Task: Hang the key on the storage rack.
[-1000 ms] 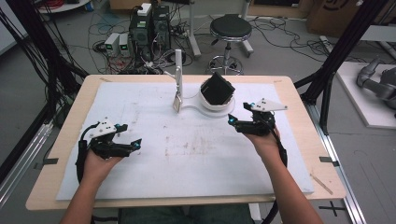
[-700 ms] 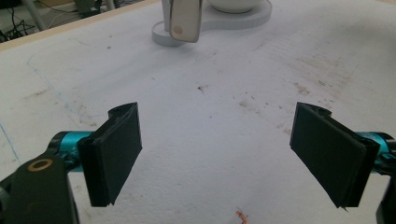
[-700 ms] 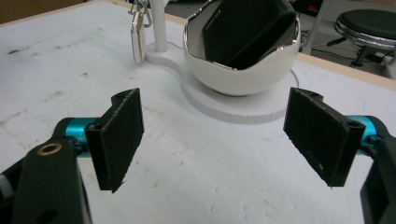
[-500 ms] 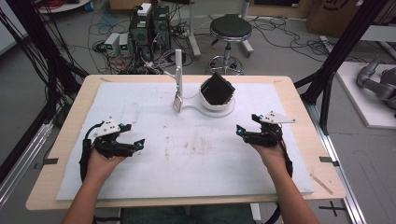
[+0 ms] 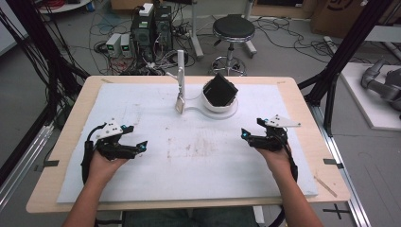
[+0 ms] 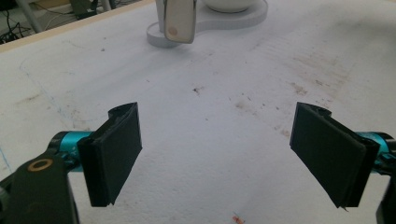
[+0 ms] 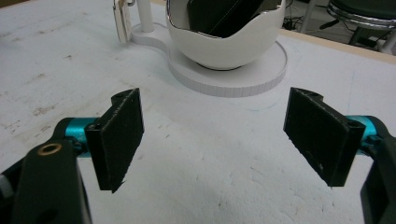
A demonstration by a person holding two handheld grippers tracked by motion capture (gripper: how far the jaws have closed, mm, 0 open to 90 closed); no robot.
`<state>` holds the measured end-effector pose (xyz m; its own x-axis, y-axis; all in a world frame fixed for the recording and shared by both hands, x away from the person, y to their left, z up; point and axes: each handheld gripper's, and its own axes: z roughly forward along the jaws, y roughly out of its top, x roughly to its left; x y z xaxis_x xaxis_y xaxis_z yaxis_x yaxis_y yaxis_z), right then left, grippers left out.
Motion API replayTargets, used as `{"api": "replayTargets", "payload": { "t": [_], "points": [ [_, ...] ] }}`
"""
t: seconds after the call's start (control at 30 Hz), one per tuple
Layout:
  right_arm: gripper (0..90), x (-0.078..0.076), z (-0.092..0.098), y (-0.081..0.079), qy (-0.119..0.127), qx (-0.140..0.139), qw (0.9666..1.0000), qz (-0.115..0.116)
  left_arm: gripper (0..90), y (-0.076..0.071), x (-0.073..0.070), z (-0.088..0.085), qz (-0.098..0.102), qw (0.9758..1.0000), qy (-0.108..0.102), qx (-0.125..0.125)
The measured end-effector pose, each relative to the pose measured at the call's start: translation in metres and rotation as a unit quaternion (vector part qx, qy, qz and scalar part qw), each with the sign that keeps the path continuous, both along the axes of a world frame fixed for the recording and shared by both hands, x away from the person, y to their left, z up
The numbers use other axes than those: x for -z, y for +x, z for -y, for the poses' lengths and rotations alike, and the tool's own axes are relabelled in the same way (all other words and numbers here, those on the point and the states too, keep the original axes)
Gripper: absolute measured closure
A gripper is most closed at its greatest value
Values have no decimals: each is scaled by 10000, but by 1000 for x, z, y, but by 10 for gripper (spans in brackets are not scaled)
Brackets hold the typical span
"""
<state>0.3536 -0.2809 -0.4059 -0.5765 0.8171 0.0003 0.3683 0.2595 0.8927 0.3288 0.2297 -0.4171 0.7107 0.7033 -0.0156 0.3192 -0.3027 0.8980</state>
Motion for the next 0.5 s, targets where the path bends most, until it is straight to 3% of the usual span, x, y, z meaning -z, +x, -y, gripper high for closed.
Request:
{"api": "replayTargets", "payload": {
  "t": [0.5],
  "points": [
    [204, 2, 1, 1, -43, 6, 10000, -19, 166, 0, 0, 0, -7, 10000, 26, 3]
  ]
}}
